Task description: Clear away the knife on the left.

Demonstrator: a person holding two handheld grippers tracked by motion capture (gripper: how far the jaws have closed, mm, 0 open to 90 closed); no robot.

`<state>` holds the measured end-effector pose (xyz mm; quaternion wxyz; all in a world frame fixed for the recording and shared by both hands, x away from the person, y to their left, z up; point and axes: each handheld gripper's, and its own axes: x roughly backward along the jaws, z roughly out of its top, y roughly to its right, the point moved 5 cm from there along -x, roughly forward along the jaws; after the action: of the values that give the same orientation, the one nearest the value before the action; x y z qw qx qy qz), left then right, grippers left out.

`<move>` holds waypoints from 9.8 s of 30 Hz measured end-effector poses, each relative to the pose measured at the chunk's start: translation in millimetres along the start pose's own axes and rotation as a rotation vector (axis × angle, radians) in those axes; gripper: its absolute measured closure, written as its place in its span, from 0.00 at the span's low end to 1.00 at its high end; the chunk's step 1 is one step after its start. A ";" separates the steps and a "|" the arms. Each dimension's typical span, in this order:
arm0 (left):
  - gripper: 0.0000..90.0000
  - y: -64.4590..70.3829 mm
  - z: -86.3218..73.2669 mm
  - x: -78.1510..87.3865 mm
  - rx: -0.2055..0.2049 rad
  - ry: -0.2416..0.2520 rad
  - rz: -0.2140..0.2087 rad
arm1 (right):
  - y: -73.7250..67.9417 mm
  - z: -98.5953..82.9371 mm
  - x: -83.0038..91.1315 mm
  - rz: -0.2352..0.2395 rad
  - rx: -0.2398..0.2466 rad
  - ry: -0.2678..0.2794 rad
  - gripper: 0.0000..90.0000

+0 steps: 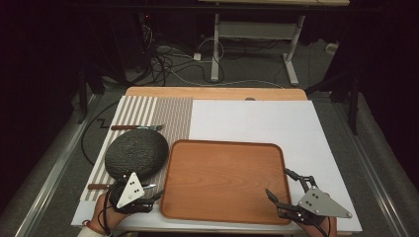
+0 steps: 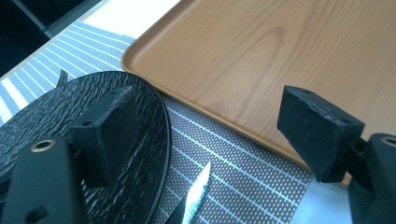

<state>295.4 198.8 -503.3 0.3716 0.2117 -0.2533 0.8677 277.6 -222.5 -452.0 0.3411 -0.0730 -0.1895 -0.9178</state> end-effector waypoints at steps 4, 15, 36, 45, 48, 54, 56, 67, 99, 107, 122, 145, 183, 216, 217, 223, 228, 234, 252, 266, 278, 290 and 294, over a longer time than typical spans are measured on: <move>0.22 3.0 -0.1 0.8 -0.017 -0.007 -0.008 | -1.5 -0.9 -3.9 0.015 -0.001 -0.003 0.25; 0.22 -1.0 -2.1 10.9 -0.010 -0.005 0.017 | -5.2 0.0 -13.9 0.047 0.024 -0.007 0.25; 0.21 -47.3 -49.7 58.8 0.133 -0.154 0.079 | -10.6 -6.9 -37.1 0.120 0.068 -0.049 0.25; 0.19 -72.9 -84.0 59.7 0.235 -0.265 0.066 | -9.4 -9.0 -35.1 0.117 0.064 -0.055 0.26; 0.19 -76.6 -90.5 57.6 0.261 -0.280 0.046 | -9.3 -9.3 -35.3 0.117 0.064 -0.057 0.25; 0.21 -79.7 -95.1 49.3 0.294 -0.308 -0.012 | -11.1 -10.2 -36.7 0.129 0.073 -0.067 0.26; 0.29 -81.0 -95.9 49.2 0.312 -0.303 -0.034 | -10.9 -10.7 -36.6 0.131 0.068 -0.069 0.26; 0.58 -70.4 -90.1 52.6 0.300 -0.316 -0.155 | -11.7 -11.7 -36.7 0.138 0.067 -0.077 0.26; 0.83 -37.4 -74.6 49.6 0.168 -0.200 -0.181 | -19.9 -12.4 -39.3 0.177 0.110 -0.097 0.29; 0.83 -28.2 -65.3 52.1 0.129 -0.169 -0.183 | -22.5 -12.4 -40.0 0.169 0.141 -0.104 0.29; 0.83 -27.6 -29.5 35.4 0.102 -0.013 -0.103 | -18.6 -13.4 -38.6 0.156 0.128 -0.093 0.29; 0.83 -1.2 43.0 -20.8 0.007 0.056 -0.186 | -14.7 -15.6 -36.5 0.140 0.121 -0.092 0.29; 0.87 56.7 66.5 -55.5 -0.103 -0.064 -0.354 | -4.1 -16.4 -35.5 0.060 0.098 -0.078 0.31; 0.96 46.0 51.2 -70.2 -0.265 -0.195 -0.375 | -12.0 -23.3 -40.8 0.111 0.138 -0.142 0.31; 0.96 44.8 50.6 -70.0 -0.264 -0.196 -0.373 | -12.0 -23.3 -40.8 0.111 0.138 -0.142 0.31; 0.96 36.4 44.8 -66.8 -0.250 -0.203 -0.347 | -12.8 -23.8 -41.0 0.117 0.141 -0.145 0.31; 0.96 24.6 36.4 -62.8 -0.210 -0.203 -0.334 | -13.1 -24.1 -41.1 0.120 0.142 -0.148 0.31; 0.96 17.7 30.6 -59.0 -0.196 -0.209 -0.315 | -13.1 -23.8 -41.4 0.113 0.142 -0.149 0.30; 0.95 6.5 20.7 -53.0 -0.163 -0.202 -0.317 | -12.4 -24.3 -43.6 0.110 0.136 -0.155 0.30; 0.91 2.8 27.5 -54.1 -0.162 -0.154 -0.282 | -1.9 -18.7 -38.6 0.110 0.053 -0.127 0.32; 0.66 -1.7 46.8 -43.3 -0.155 -0.078 -0.139 | 1.0 -23.4 -30.4 0.103 0.013 -0.126 0.32; 0.35 -9.8 47.8 -29.5 -0.146 0.018 0.003 | 0.2 -20.1 -25.4 0.097 0.028 -0.110 0.32; 0.30 -13.1 40.8 -24.1 -0.145 0.011 0.029 | -0.6 -16.8 -25.5 0.097 0.036 -0.103 0.32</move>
<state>327.8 169.3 -481.1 0.3748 0.1759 -0.3163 0.8535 296.4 -213.5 -474.3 0.3759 -0.1232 -0.2196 -0.8918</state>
